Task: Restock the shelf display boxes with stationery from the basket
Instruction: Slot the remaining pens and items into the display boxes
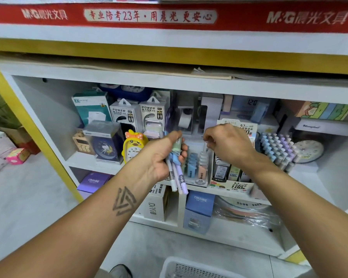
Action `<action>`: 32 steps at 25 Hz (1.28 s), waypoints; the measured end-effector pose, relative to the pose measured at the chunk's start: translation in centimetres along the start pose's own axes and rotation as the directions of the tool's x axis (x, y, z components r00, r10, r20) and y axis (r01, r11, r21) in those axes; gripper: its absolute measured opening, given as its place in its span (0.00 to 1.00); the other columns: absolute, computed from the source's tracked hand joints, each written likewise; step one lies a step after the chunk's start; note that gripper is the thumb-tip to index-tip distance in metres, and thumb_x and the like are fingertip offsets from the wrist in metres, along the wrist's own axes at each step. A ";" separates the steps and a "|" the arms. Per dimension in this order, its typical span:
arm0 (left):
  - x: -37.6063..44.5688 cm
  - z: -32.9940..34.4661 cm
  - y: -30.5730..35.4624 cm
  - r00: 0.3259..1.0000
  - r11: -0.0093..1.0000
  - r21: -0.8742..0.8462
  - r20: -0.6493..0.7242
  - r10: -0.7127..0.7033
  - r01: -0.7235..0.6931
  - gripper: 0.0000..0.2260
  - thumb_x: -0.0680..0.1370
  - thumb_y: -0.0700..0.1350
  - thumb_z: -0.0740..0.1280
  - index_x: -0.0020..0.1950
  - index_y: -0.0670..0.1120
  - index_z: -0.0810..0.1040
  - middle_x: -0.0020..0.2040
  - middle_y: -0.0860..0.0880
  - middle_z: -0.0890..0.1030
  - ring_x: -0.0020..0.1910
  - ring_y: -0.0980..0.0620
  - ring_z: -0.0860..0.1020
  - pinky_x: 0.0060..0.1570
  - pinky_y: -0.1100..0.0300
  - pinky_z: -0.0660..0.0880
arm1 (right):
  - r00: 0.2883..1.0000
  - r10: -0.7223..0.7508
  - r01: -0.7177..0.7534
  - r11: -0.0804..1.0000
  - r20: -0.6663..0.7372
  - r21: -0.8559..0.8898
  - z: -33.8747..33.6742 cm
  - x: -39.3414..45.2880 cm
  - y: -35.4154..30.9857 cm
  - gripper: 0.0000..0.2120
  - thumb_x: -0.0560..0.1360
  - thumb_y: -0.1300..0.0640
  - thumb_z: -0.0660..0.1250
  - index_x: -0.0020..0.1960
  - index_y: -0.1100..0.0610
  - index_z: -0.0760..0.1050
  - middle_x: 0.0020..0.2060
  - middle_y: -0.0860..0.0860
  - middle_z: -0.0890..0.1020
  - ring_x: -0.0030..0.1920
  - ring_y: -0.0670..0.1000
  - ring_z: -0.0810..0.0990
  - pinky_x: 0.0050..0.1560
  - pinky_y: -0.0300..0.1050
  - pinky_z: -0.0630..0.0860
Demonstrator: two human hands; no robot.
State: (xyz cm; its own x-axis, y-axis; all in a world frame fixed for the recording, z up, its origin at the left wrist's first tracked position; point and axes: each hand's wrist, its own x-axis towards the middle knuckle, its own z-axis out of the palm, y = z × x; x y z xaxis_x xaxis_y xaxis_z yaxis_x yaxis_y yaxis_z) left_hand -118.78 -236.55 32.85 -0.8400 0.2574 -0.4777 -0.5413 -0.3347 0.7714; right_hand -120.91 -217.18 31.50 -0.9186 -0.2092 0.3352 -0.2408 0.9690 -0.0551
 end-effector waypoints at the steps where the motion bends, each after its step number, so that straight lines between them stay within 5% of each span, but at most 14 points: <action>1: 0.0 0.0 -0.1 1.000 1.000 0.005 -0.001 -0.005 0.005 0.08 0.80 0.47 0.67 0.45 0.44 0.75 0.30 0.46 0.77 0.23 0.53 0.73 0.19 0.66 0.70 | 1.000 0.002 -0.002 1.000 0.010 -0.009 0.2 0.1 -0.1 0.05 0.77 0.59 0.68 0.49 0.50 0.81 0.43 0.50 0.84 0.45 0.56 0.80 0.41 0.46 0.72; 6: 0.0 0.3 -0.4 1.000 1.000 0.020 -0.008 0.002 -0.002 0.09 0.80 0.49 0.68 0.47 0.44 0.74 0.28 0.46 0.77 0.22 0.53 0.72 0.19 0.67 0.68 | 0.999 0.025 -0.024 0.999 0.022 -0.028 1.1 0.4 -0.6 0.06 0.75 0.60 0.72 0.48 0.49 0.82 0.41 0.49 0.81 0.41 0.53 0.75 0.40 0.43 0.67; 13: 0.0 0.4 -0.6 1.000 0.999 0.028 -0.001 0.015 -0.015 0.11 0.79 0.51 0.69 0.51 0.45 0.73 0.29 0.46 0.77 0.22 0.53 0.72 0.19 0.67 0.68 | 0.982 0.087 -0.069 0.991 0.168 -0.112 0.8 0.8 -0.9 0.10 0.75 0.59 0.69 0.56 0.52 0.82 0.53 0.51 0.81 0.56 0.53 0.77 0.52 0.49 0.77; 15: 0.0 0.6 -0.6 1.000 0.999 0.040 0.018 0.007 -0.007 0.11 0.79 0.52 0.68 0.48 0.45 0.73 0.28 0.47 0.76 0.22 0.53 0.72 0.19 0.67 0.68 | 0.988 0.085 -0.086 0.996 0.127 -0.004 0.3 0.8 -1.0 0.10 0.77 0.59 0.68 0.56 0.51 0.82 0.54 0.49 0.82 0.56 0.52 0.78 0.55 0.49 0.78; 16: 0.0 0.7 -0.6 1.000 0.999 0.050 0.030 0.001 -0.003 0.12 0.79 0.53 0.68 0.46 0.45 0.74 0.28 0.47 0.76 0.22 0.54 0.72 0.19 0.67 0.68 | 0.987 0.129 -0.146 0.972 0.101 0.186 -0.3 0.8 -1.1 0.08 0.78 0.57 0.68 0.55 0.50 0.83 0.52 0.47 0.83 0.53 0.51 0.80 0.52 0.48 0.79; 18: -0.1 1.1 -0.8 0.998 0.998 0.068 0.064 -0.006 0.002 0.14 0.79 0.55 0.67 0.44 0.44 0.76 0.28 0.47 0.76 0.22 0.54 0.72 0.19 0.67 0.68 | 0.956 0.204 -0.294 0.663 0.212 0.689 -1.6 0.7 -1.6 0.06 0.79 0.51 0.69 0.50 0.50 0.84 0.44 0.47 0.86 0.40 0.48 0.81 0.39 0.41 0.77; 20: -0.2 1.4 -1.0 0.995 0.994 0.107 0.098 0.001 -0.012 0.16 0.79 0.57 0.66 0.46 0.44 0.78 0.29 0.47 0.75 0.23 0.55 0.71 0.19 0.67 0.68 | 0.928 0.121 -0.370 0.395 0.352 0.841 -2.5 0.2 -2.0 0.09 0.76 0.48 0.72 0.47 0.53 0.85 0.39 0.51 0.86 0.30 0.47 0.76 0.29 0.37 0.70; 24: -0.3 2.6 -1.7 0.990 0.990 0.142 0.138 0.003 -0.023 0.16 0.80 0.56 0.65 0.49 0.44 0.78 0.31 0.46 0.77 0.23 0.54 0.72 0.19 0.67 0.67 | 0.906 0.049 -0.423 0.184 0.421 0.887 -3.4 -1.1 -0.3 0.03 0.71 0.61 0.76 0.45 0.58 0.85 0.35 0.54 0.83 0.30 0.46 0.76 0.28 0.35 0.73; 27: -0.3 3.5 -2.0 0.981 0.996 0.087 0.192 -0.031 0.014 0.15 0.80 0.53 0.66 0.57 0.42 0.79 0.36 0.42 0.80 0.23 0.53 0.72 0.18 0.67 0.67 | 0.912 0.098 -0.396 -0.038 0.397 0.918 -4.6 -2.1 2.4 0.08 0.67 0.66 0.75 0.46 0.62 0.83 0.38 0.58 0.85 0.36 0.49 0.83 0.36 0.36 0.81; 32: -0.1 4.0 -1.9 0.989 0.994 0.075 0.130 0.069 -0.080 0.07 0.73 0.34 0.72 0.50 0.40 0.79 0.39 0.41 0.83 0.23 0.54 0.73 0.19 0.66 0.68 | 0.930 0.083 -0.353 -0.075 0.358 0.933 -5.4 -3.8 5.3 0.10 0.72 0.76 0.67 0.51 0.69 0.81 0.47 0.65 0.85 0.48 0.57 0.86 0.47 0.41 0.83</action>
State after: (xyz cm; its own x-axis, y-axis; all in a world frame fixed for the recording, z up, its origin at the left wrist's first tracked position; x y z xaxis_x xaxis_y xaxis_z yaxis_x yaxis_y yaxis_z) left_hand -117.48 -232.35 33.08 -0.8632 0.3496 -0.3641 -0.4682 -0.2850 0.8364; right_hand -117.01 -210.56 35.04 -0.9865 -0.1609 -0.0299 0.0498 -0.1217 -0.9913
